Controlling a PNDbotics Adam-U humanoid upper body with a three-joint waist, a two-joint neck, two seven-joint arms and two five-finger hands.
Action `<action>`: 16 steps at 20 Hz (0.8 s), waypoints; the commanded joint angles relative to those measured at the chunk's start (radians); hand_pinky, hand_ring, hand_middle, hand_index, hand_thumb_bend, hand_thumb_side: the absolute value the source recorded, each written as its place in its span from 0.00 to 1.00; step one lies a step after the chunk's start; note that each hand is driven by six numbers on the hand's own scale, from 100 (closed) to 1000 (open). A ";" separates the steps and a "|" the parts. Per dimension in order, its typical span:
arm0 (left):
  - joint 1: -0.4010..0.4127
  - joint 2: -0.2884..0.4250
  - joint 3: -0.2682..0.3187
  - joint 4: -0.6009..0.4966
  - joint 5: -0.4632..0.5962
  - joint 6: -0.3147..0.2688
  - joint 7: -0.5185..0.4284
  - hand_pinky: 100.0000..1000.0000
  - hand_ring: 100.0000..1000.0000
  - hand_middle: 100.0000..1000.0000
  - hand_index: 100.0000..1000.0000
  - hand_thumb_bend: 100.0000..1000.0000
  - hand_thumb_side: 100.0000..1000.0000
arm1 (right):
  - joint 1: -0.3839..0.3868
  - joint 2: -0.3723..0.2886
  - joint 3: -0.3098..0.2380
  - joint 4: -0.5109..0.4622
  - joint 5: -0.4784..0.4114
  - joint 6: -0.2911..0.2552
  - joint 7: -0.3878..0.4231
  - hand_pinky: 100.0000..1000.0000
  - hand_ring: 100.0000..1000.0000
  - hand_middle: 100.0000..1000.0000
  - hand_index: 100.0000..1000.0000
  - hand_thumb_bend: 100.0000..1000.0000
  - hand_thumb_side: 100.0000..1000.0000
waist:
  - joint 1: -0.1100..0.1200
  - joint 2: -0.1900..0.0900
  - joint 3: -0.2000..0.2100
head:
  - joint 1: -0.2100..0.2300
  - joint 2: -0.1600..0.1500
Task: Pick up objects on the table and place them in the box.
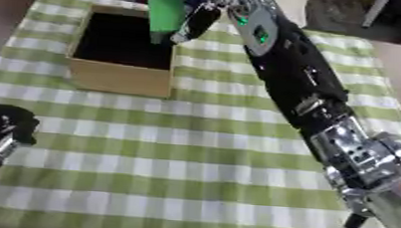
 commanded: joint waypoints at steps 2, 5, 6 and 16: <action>-0.015 -0.002 -0.006 -0.014 0.003 -0.001 -0.008 0.49 0.65 0.56 0.60 0.43 0.20 | -0.023 0.017 0.017 -0.013 0.025 -0.031 0.010 0.74 0.66 0.63 0.82 0.62 0.00 | 0.007 -0.015 0.002 | -0.012 -0.007; -0.014 -0.001 -0.005 -0.013 0.004 -0.001 -0.008 0.49 0.65 0.56 0.60 0.43 0.20 | -0.017 0.026 0.026 -0.028 0.022 -0.043 0.019 0.77 0.72 0.78 0.90 0.64 0.04 | 0.008 -0.018 -0.001 | -0.013 -0.006; -0.013 -0.002 -0.005 -0.013 0.004 -0.001 -0.007 0.49 0.65 0.56 0.60 0.43 0.20 | -0.015 0.026 0.027 -0.034 0.019 -0.044 0.013 0.77 0.72 0.80 0.91 0.64 0.06 | 0.008 -0.019 -0.003 | -0.012 -0.005; 0.012 0.007 0.009 -0.010 0.001 -0.001 0.007 0.49 0.65 0.56 0.60 0.43 0.20 | 0.046 -0.055 0.015 -0.130 -0.119 -0.006 -0.063 0.72 0.66 0.69 0.85 0.59 0.00 | 0.023 -0.046 -0.065 | 0.027 0.015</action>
